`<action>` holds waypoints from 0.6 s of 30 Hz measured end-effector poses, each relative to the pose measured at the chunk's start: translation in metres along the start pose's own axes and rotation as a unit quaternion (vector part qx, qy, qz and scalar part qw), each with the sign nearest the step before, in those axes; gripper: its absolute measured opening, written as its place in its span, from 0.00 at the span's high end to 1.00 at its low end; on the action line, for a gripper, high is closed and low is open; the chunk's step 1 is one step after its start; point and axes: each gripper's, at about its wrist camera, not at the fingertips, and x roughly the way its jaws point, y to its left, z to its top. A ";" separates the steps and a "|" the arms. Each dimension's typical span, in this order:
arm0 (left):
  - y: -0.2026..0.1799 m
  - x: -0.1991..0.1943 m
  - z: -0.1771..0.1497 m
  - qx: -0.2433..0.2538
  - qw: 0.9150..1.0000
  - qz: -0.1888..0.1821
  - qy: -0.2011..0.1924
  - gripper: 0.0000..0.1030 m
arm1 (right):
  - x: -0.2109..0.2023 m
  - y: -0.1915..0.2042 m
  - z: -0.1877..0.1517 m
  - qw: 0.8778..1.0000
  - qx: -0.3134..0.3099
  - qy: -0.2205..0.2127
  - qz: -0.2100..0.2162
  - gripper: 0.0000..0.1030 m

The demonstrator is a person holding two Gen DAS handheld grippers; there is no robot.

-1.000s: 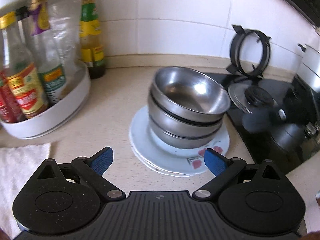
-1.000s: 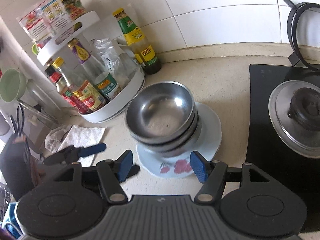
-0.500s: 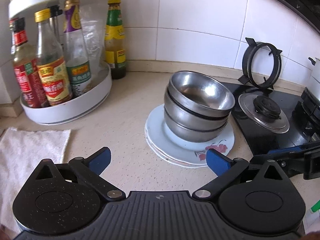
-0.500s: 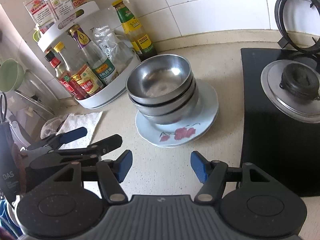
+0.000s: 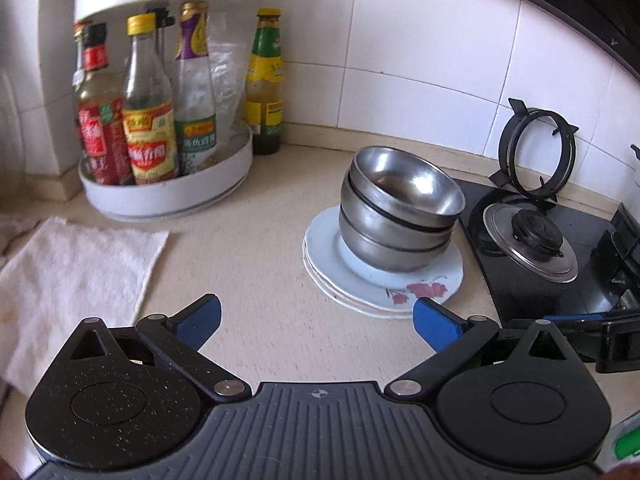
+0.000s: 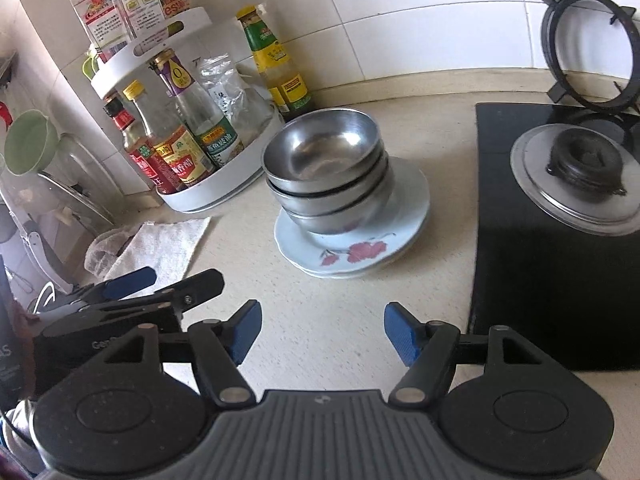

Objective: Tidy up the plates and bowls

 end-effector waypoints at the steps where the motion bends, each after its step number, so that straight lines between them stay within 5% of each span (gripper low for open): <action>1: -0.001 -0.002 -0.003 -0.006 1.000 0.001 0.001 0.00 | -0.001 -0.001 -0.003 1.000 0.000 0.000 -0.003 0.14; 18: -0.033 -0.018 -0.036 -0.032 0.999 0.008 0.021 0.00 | -0.022 -0.011 -0.033 0.998 -0.008 -0.037 -0.049 0.14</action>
